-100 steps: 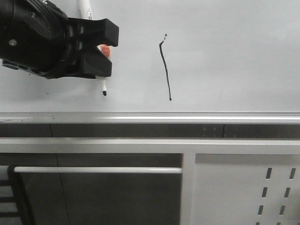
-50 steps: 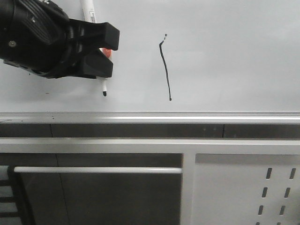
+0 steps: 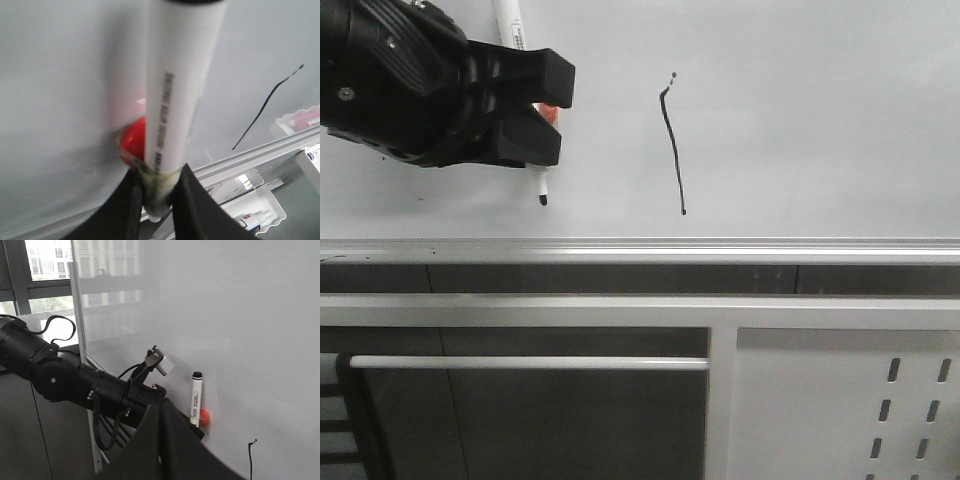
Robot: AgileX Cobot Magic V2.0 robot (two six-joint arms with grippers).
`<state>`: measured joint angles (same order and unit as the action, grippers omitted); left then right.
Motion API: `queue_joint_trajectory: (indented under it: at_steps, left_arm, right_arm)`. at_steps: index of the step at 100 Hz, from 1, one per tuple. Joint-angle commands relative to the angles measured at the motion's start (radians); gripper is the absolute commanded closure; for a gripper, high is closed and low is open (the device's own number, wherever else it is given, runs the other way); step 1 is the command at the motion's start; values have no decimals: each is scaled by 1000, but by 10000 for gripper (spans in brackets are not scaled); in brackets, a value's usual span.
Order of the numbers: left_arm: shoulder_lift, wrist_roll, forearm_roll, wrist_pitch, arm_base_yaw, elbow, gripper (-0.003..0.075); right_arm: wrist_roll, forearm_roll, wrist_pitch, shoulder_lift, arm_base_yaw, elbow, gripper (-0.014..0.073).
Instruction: Write number 1 on whiteboard
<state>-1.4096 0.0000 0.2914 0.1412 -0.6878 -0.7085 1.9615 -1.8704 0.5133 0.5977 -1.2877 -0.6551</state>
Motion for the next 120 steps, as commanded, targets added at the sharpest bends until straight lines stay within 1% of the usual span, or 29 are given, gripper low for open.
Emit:
queue_joint_trajectory:
  at_steps: [1, 13, 20, 35, 42, 47, 72, 79, 89, 93, 110, 120]
  left_arm:
    - [35, -7, 0, 60, 0, -32, 735]
    - [35, -7, 3, 60, 0, -32, 693]
    - [35, -7, 10, 60, 0, -32, 639]
    - [35, -7, 11, 60, 0, -32, 497]
    - [35, -7, 11, 60, 0, -32, 451]
    - [35, -7, 11, 60, 0, -32, 431]
    - [40, -7, 11, 53, 0, -32, 407]
    - [56, -7, 11, 31, 0, -32, 363]
    - [98, -7, 11, -14, 0, -32, 276]
    - [117, -7, 11, -40, 0, -32, 262]
    - [231, -7, 11, -116, 0, -29, 263]
    - [319, -7, 12, -192, 0, -28, 295]
  right_arm:
    - [1, 14, -39, -1, 0, -25, 673]
    - [1, 14, -39, -1, 0, -25, 673]
    - [1, 14, -39, -1, 0, -25, 673]
    - [1, 14, -39, -1, 0, -25, 672]
    - [1, 14, -39, -1, 0, -25, 673]
    - [1, 14, -39, -1, 0, -25, 673]
    - [1, 14, -39, -1, 0, -25, 673]
    - [1, 14, -39, -1, 0, -25, 672]
    - [1, 14, -39, -1, 0, -25, 673]
    - [1, 14, -39, -1, 0, -25, 673]
    - [1, 14, -39, -1, 0, -25, 673]
    - [1, 14, -39, -1, 0, -25, 673]
